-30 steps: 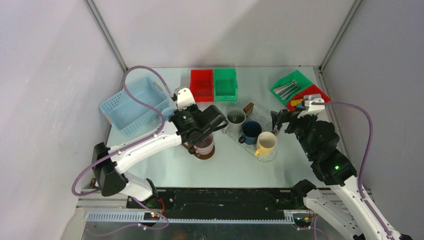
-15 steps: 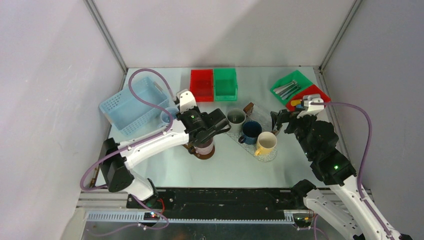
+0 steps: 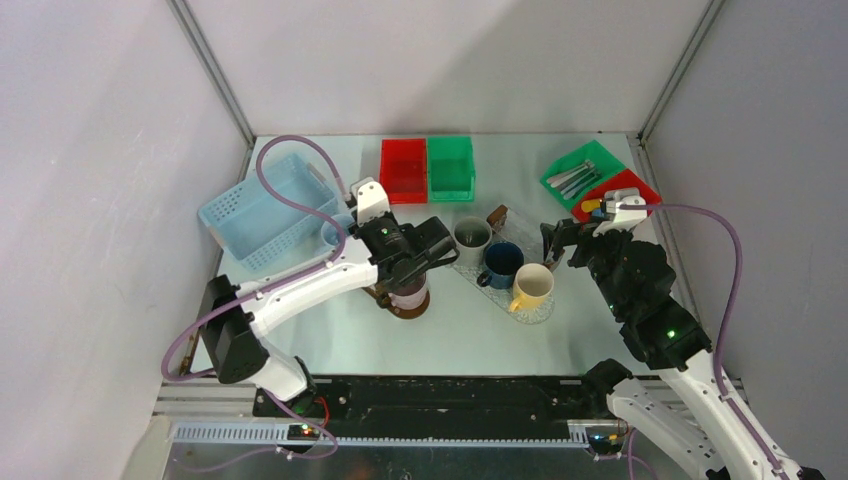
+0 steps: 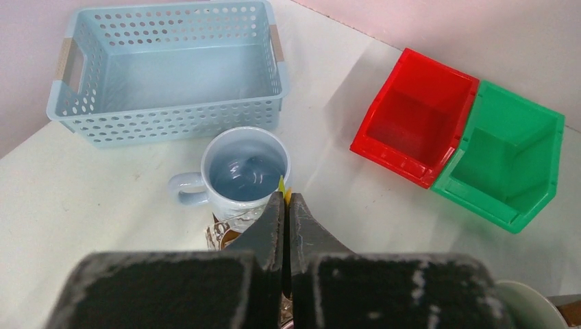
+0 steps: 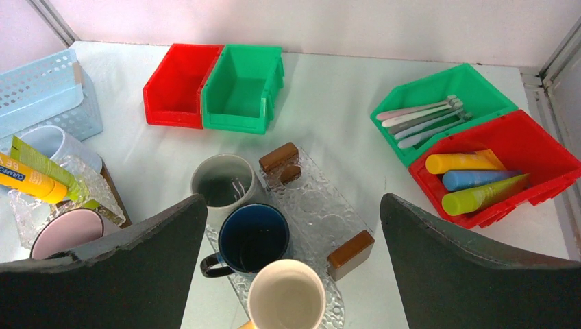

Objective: Prepare toiletry sets of a toothbrush and toothpaste on the tray
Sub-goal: Place the toothpaste in the toothpaste holder.

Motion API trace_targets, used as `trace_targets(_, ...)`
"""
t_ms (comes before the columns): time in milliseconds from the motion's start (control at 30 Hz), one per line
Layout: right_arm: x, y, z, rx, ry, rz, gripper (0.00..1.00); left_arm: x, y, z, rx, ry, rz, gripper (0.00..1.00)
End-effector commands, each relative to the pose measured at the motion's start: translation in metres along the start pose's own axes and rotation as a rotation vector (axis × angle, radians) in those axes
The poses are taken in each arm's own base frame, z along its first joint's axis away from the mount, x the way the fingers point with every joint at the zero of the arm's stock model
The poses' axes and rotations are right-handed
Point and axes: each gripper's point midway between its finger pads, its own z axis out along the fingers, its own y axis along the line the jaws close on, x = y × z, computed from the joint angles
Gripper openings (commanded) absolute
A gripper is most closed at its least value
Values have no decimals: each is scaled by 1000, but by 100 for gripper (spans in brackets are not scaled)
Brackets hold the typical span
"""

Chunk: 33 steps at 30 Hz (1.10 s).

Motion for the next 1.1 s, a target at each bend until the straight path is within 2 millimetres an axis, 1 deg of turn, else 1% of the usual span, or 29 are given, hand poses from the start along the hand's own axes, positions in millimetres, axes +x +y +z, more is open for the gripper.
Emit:
trace_targets(0, -8, 2, 2, -3, -31, 19, 100, -20, -4, 3, -4, -67, -100, 0)
trace_targets(400, -6, 3, 4, -9, -20, 20, 100, 0, -13, 7, 5, -42, -96, 0)
trace_targets(700, -4, 5, 4, -16, -18, 22, 99, 17, -12, 10, -15, -27, -60, 1)
trace_targets(867, -3, 6, 5, -21, -16, 23, 99, 23, -10, 12, -25, -28, -49, 1)
trace_targets(1033, -2, 7, 6, -24, -12, 23, 100, 35, -11, 13, -30, -10, -55, 3)
trace_targets(1067, -2, 6, 6, -23, -11, 22, 99, 37, -11, 13, -32, -7, -54, 5)
